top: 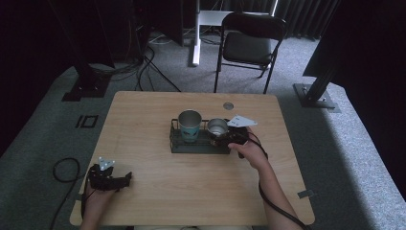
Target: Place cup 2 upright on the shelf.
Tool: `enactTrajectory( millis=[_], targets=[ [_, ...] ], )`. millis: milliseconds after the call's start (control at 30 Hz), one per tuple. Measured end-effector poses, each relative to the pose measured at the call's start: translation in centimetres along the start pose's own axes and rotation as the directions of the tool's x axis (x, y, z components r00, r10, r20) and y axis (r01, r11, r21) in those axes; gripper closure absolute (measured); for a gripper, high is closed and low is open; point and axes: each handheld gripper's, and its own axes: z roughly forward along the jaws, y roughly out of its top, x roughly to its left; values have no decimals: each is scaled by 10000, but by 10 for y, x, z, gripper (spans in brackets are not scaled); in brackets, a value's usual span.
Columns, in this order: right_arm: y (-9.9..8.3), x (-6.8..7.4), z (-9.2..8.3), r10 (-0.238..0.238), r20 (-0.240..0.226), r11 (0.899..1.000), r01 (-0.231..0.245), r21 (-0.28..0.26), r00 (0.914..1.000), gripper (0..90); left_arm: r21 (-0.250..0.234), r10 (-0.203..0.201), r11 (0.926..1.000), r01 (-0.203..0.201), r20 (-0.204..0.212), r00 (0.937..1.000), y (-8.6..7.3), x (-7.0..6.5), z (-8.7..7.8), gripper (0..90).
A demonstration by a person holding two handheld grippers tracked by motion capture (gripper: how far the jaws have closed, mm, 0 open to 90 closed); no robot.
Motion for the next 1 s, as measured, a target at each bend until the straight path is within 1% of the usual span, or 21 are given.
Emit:
enactTrajectory(
  millis=[67, 100, 167, 233, 333, 400, 500, 633, 800, 867, 1000],
  targets=[
    [0, 0, -1, -2, 58, 10000, 2, -14, 10000, 116, 2, 0, 10000, 0, -1, 10000, 0, 0, 0, 4],
    [0, 1, -1, -78, 104, 10000, 78, -24, 9999, 116, 2, 0, 10000, 0, 0, 10000, 0, 0, 0, 4],
    [-1, 1, -2, -49, 64, 10000, 49, -26, 10000, 116, 2, -1, 10000, 1, 0, 10000, 0, 0, 0, 4],
    [0, 0, -2, -255, 116, 9997, 255, -44, 9996, 116, 2, 1, 10000, -1, 0, 10000, 0, 0, 0, 4],
    [1, 0, -3, -379, 84, 9992, 380, -121, 9992, 116, 2, 0, 10000, 0, 0, 10000, 0, 0, 0, 4],
    [2, 0, -4, -253, -29, 9993, 252, -269, 9997, 116, 3, 1, 10000, -1, 1, 10000, 0, 0, 0, 4],
    [4, 0, -7, -263, 42, 9988, 265, -407, 9996, 116, 8, 7, 10000, -7, 0, 10000, 0, 0, 0, 4],
    [5, -1, -11, -112, -24, 9989, 110, -462, 9999, 116, 5, 3, 10000, -3, -1, 10000, 0, 0, 0, 4],
    [7, -1, -17, -218, -15, 9986, 217, -492, 9998, 116, 9, 7, 10000, -7, -1, 10000, 0, 0, 0, 4],
    [7, -1, -19, -145, -74, 9984, 141, -540, 9999, 116, 2, 2, 10000, -2, 1, 10000, 0, 0, 0, 4],
    [7, -3, -22, -191, 79, 9981, 195, -591, 9998, 116, 6, 3, 10000, -3, 0, 10000, 0, 0, 0, 4]
  ],
)
